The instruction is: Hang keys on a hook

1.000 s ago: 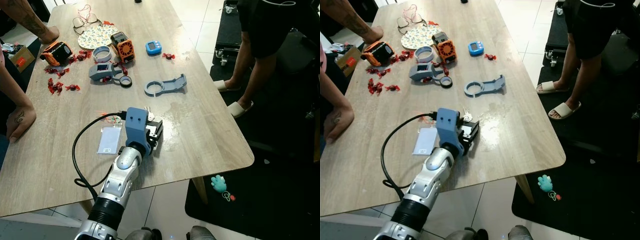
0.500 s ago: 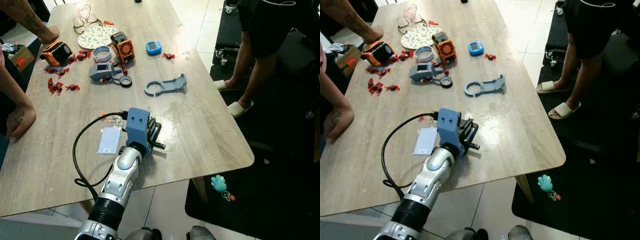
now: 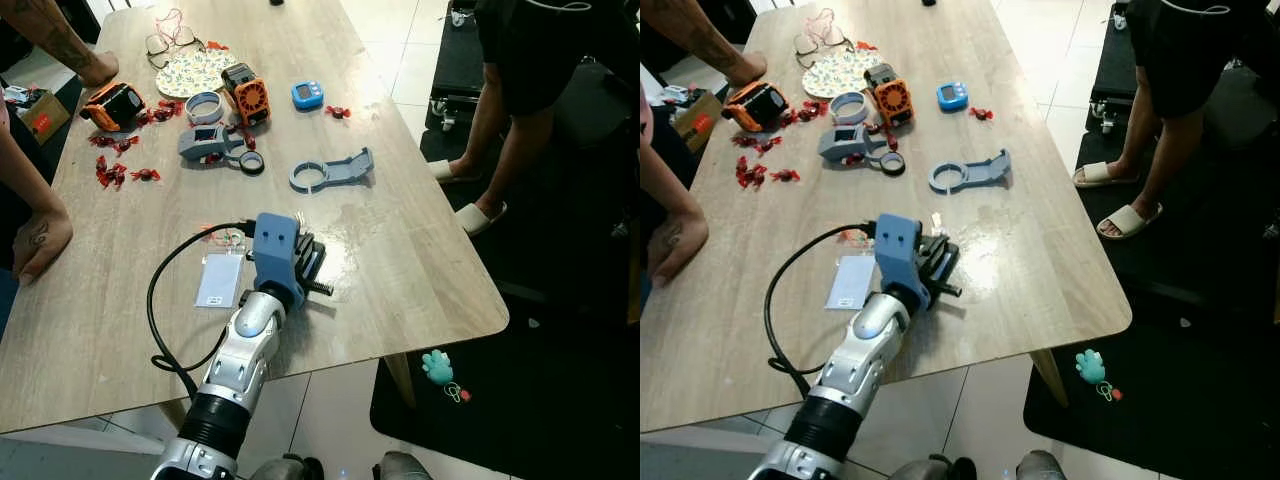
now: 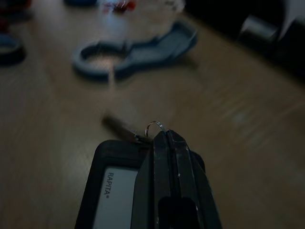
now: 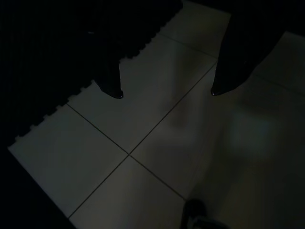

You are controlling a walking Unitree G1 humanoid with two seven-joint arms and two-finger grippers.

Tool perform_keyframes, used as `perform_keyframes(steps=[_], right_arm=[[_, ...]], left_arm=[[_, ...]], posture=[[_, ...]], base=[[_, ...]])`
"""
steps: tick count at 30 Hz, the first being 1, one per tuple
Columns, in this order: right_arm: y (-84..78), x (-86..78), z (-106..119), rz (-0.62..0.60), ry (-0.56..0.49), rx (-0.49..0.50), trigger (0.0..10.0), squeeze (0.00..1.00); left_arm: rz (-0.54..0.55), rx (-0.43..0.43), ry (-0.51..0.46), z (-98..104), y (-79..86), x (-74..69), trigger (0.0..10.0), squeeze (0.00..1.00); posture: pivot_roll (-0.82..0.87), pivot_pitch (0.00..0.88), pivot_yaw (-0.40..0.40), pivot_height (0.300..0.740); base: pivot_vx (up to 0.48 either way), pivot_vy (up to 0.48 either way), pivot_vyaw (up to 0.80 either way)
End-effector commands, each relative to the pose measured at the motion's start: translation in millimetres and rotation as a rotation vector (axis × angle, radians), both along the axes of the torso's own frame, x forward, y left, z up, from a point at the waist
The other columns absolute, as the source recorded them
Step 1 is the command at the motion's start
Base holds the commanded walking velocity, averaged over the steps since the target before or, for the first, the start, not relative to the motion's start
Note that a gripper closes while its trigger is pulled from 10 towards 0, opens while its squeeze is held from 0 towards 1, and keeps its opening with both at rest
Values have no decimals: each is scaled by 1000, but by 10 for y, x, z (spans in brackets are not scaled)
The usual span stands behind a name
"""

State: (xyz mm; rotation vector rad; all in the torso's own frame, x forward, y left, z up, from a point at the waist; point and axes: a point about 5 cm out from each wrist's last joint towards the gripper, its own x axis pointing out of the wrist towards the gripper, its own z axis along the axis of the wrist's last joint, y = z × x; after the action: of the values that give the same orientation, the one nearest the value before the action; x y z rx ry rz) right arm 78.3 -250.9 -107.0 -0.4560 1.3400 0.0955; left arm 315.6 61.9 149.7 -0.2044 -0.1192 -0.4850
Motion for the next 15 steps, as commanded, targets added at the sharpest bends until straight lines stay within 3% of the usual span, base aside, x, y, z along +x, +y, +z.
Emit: perform_keyframes(steps=[1, 3, 4, 8, 10, 15], right_arm=[[29, -83, -24, -7, 25, 12, 10000, 0], [33, -71, -22, -7, 22, 13, 10000, 0], [36, -59, -21, -7, 19, 14, 10000, 0], [51, -18, -18, -7, 11, 17, 10000, 0], [59, 15, -14, -8, 4, 20, 10000, 0], [70, 48, -10, -11, -7, 28, 10000, 0]], left_arm=[[-38, -87, -5, 75, -7, -10, 5216, 0], [-56, -115, -7, 103, 0, -12, 5373, 0], [-70, -136, -11, 126, 8, -13, 6980, 0], [-85, -150, -32, 184, 47, -11, 7765, 0], [-88, -166, -61, 265, 100, 4, 10000, 0], [-105, -256, -86, 398, 184, 20, 10000, 0]], posture=[[-174, 217, 136, 740], [-174, 217, 136, 740], [-173, 211, 136, 740], [-171, 202, 136, 740], [-170, 190, 133, 740], [-170, 178, 131, 740]], base=[[0, 0, 0], [0, 0, 0], [0, 0, 0], [0, 0, 0], [0, 0, 0], [0, 0, 0]])
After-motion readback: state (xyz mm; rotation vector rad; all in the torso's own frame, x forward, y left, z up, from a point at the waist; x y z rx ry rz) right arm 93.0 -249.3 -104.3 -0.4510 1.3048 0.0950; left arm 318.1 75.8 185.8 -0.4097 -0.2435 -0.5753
